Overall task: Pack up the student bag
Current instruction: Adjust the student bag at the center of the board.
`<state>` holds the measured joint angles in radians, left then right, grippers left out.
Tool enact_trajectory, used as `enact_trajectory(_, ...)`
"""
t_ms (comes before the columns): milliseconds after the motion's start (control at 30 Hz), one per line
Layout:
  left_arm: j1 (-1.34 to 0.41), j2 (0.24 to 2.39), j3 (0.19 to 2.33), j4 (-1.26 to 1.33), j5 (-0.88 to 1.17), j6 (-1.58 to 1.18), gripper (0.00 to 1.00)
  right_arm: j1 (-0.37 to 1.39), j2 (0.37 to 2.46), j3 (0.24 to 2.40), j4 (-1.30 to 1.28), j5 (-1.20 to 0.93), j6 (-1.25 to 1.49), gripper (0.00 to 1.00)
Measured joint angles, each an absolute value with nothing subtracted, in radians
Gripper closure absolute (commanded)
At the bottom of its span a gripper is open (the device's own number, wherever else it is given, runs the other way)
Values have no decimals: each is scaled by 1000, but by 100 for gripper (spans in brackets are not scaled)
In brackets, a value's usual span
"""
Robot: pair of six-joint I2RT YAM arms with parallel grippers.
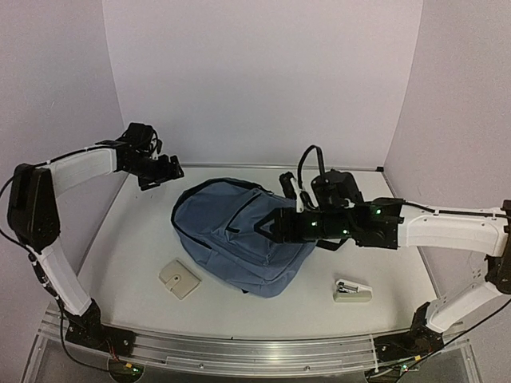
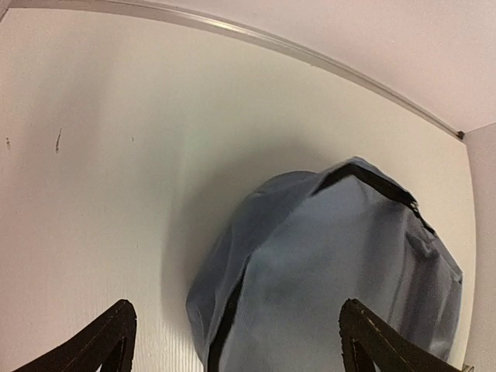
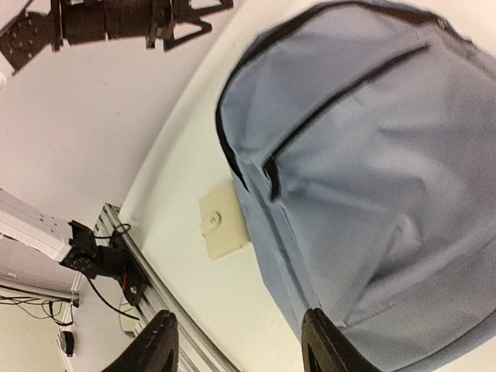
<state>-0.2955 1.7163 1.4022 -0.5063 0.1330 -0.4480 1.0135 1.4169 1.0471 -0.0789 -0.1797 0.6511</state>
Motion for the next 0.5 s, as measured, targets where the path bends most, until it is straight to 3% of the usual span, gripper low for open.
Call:
enact_trajectory(100,-299,1561,1315,-512,149,-498,7,1016,1438,1135,-103,-164,602,33)
enact_trajectory(267,-357,1386,1082,-445,205,-638,6,1016,1589,1269,-125,-148,548,38)
enact_trajectory(500,-497,1357,818,-337,271,-846,5,1016,1822,1383,-157,-156,512,42)
